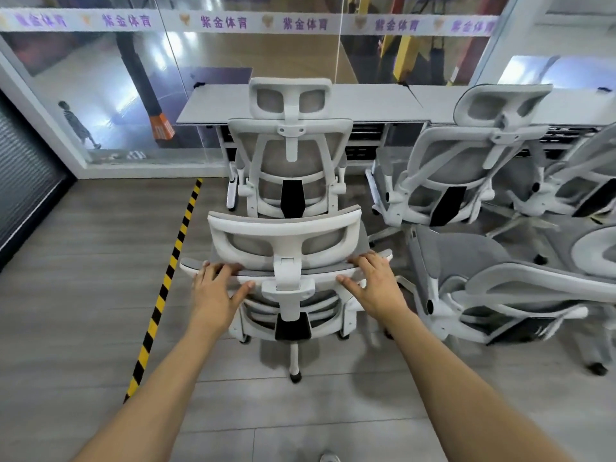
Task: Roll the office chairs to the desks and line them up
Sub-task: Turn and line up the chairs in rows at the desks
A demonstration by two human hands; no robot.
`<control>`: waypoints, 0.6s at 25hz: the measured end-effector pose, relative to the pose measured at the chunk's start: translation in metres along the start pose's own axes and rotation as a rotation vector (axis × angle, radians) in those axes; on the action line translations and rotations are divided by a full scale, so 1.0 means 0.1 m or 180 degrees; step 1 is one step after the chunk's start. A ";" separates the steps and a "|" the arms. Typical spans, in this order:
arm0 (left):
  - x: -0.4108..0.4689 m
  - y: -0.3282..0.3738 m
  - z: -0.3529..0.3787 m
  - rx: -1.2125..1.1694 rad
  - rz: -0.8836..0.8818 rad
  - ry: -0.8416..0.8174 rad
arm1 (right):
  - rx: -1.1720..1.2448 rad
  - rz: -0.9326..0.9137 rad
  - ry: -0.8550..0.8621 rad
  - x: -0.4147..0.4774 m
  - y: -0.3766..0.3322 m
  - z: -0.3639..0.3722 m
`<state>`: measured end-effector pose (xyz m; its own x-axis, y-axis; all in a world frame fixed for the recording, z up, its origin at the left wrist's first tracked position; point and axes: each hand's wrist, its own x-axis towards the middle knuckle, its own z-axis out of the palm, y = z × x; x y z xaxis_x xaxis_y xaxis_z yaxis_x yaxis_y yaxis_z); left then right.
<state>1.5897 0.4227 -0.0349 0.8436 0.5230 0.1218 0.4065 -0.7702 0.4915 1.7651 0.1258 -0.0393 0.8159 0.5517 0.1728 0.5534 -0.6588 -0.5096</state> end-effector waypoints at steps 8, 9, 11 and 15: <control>-0.73 1.44 0.26 -0.0375 0.1014 0.1094 | -0.0635 0.0596 0.0730 -0.74 0.77 -0.67; -0.74 1.65 0.38 -0.0348 0.1378 0.0897 | -0.0834 0.0713 0.0846 -0.81 0.99 -0.84; -0.61 2.05 0.64 -0.0229 0.1681 0.0446 | -0.1204 0.0936 0.1020 -0.89 1.45 -1.20; -0.30 2.69 1.23 0.0492 0.1385 -0.0362 | -0.1610 0.1108 0.0788 -0.95 2.39 -1.67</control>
<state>1.7172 0.1549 -0.0128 0.9766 0.1030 0.1887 0.0469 -0.9587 0.2805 1.8479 -0.1694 -0.0364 0.9424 0.1690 0.2888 0.2114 -0.9697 -0.1223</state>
